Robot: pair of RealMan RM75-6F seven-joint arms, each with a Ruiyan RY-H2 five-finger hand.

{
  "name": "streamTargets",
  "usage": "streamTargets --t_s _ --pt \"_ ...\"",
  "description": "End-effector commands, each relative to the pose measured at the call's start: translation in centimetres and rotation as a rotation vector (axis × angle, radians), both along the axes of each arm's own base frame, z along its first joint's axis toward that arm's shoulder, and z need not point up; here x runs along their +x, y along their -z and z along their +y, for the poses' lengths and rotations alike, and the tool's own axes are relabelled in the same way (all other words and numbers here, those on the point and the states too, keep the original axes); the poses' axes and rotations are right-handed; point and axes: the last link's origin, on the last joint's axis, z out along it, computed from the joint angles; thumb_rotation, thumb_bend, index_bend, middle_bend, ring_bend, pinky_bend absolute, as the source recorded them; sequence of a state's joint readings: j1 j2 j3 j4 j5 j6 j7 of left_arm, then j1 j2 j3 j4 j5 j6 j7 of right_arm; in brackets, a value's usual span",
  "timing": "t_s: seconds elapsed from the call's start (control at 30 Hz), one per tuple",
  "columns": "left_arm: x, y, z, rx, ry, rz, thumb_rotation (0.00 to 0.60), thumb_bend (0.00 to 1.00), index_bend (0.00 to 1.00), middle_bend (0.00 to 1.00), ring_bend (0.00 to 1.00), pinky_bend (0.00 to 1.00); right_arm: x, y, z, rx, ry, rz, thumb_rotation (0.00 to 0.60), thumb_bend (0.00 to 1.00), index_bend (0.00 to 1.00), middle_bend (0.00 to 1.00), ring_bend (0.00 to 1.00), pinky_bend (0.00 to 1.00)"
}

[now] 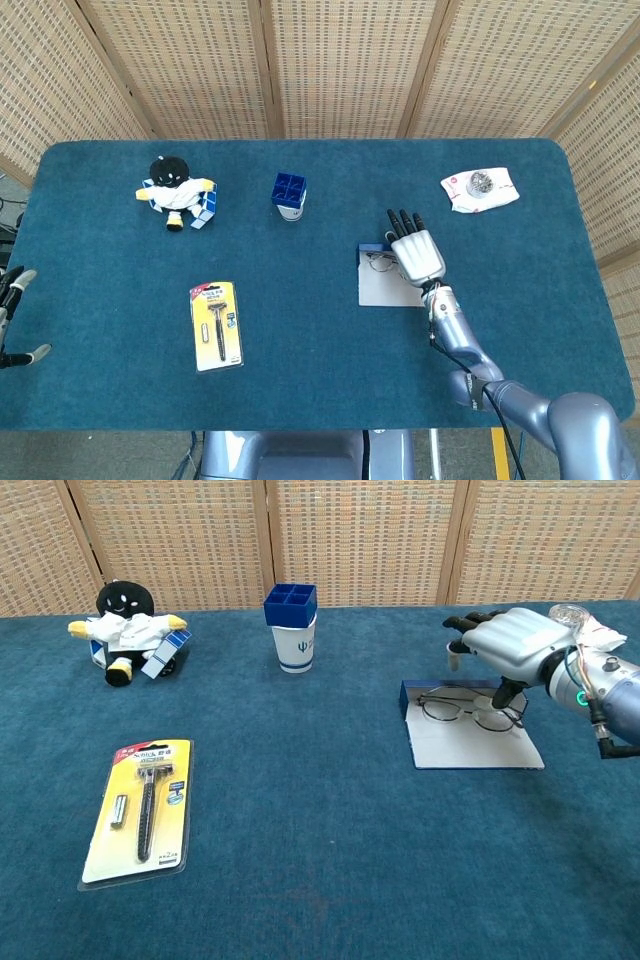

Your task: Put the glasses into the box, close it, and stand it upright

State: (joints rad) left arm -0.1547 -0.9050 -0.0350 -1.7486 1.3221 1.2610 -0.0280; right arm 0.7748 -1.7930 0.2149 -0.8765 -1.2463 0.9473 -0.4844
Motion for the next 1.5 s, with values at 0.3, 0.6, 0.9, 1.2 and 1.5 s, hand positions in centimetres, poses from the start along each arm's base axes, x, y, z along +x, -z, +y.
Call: streamTargets --t_s 0.3,0.6,0.9,1.2,1.5 --pt "0.0 0.0 0.0 0.002 -0.002 0.003 0.6 0.0 0.0 0.0 0.0 0.0 -0.3 0.0 0.7 0.038 0.03 -0.012 0.6 0.18 0.11 0.0 0.0 0.13" --pt "0.0 0.1 0.0 -0.003 0.002 0.004 0.6 0.0 0.0 0.0 0.0 0.0 0.0 -1.6 2.2 0.036 0.005 -0.105 0.6 0.39 0.11 0.0 0.0 0.13" --pt "0.3 0.2 -0.3 -0.006 0.014 0.005 0.6 0.0 0.0 0.0 0.0 0.0 -0.6 -3.8 5.4 0.093 -0.011 -0.245 0.6 1.0 0.11 0.0 0.0 0.13" --pt "0.5 0.0 -0.7 -0.006 0.033 -0.002 0.6 0.0 0.0 0.0 0.0 0.0 -3.2 -3.3 7.8 0.09 -0.045 -0.019 0.6 1.0 0.13 0.0 0.0 0.13" --pt "0.5 -0.1 -0.9 -0.001 0.042 -0.007 0.6 0.0 0.0 0.0 0.0 0.0 -3.8 -1.9 7.1 0.05 -0.039 0.082 0.6 1.0 0.13 0.0 0.0 0.13"
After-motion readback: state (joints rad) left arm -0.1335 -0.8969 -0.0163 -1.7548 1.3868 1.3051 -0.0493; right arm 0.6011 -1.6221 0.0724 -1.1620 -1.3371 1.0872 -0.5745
